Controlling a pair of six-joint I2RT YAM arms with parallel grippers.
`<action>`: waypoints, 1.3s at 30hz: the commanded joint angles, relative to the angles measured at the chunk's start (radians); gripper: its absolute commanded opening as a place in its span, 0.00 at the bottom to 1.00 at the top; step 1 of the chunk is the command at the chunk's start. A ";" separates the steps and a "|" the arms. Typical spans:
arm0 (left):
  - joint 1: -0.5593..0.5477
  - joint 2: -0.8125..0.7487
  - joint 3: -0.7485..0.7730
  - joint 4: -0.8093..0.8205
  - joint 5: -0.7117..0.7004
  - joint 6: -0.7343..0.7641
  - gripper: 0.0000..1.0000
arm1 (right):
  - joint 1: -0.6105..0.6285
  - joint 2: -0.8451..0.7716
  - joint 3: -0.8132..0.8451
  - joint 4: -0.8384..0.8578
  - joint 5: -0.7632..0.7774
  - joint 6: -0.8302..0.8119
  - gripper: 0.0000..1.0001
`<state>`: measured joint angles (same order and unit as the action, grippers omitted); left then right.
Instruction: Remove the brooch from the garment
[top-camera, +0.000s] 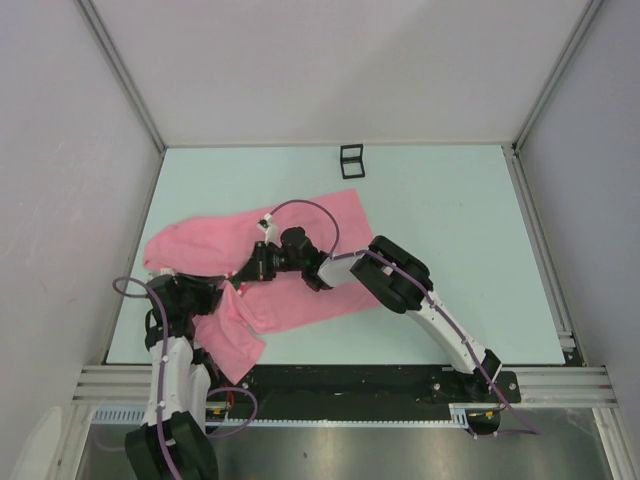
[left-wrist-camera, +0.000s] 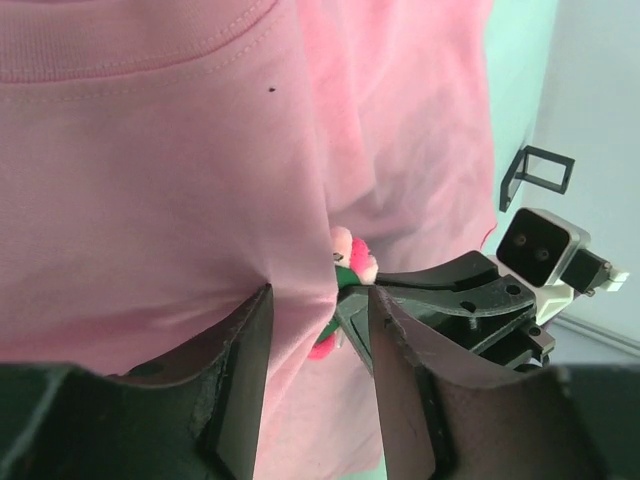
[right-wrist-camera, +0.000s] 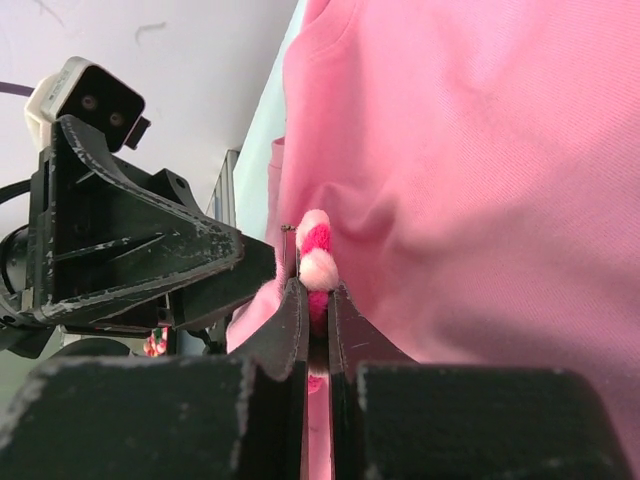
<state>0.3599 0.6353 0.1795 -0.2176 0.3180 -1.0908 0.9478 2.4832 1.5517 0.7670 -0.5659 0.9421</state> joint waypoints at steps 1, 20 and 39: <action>0.021 0.023 0.014 0.053 0.061 0.009 0.48 | 0.008 -0.007 0.030 -0.007 0.003 -0.034 0.00; 0.025 0.079 0.054 -0.175 -0.008 0.081 0.40 | 0.040 -0.026 0.188 -0.298 0.161 -0.177 0.03; 0.025 0.092 0.192 -0.157 0.015 0.207 0.50 | -0.033 -0.012 0.460 -0.805 -0.057 -0.554 0.66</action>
<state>0.3759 0.6968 0.3099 -0.4229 0.3000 -0.9348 0.9199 2.4554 1.8328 0.1501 -0.5800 0.5415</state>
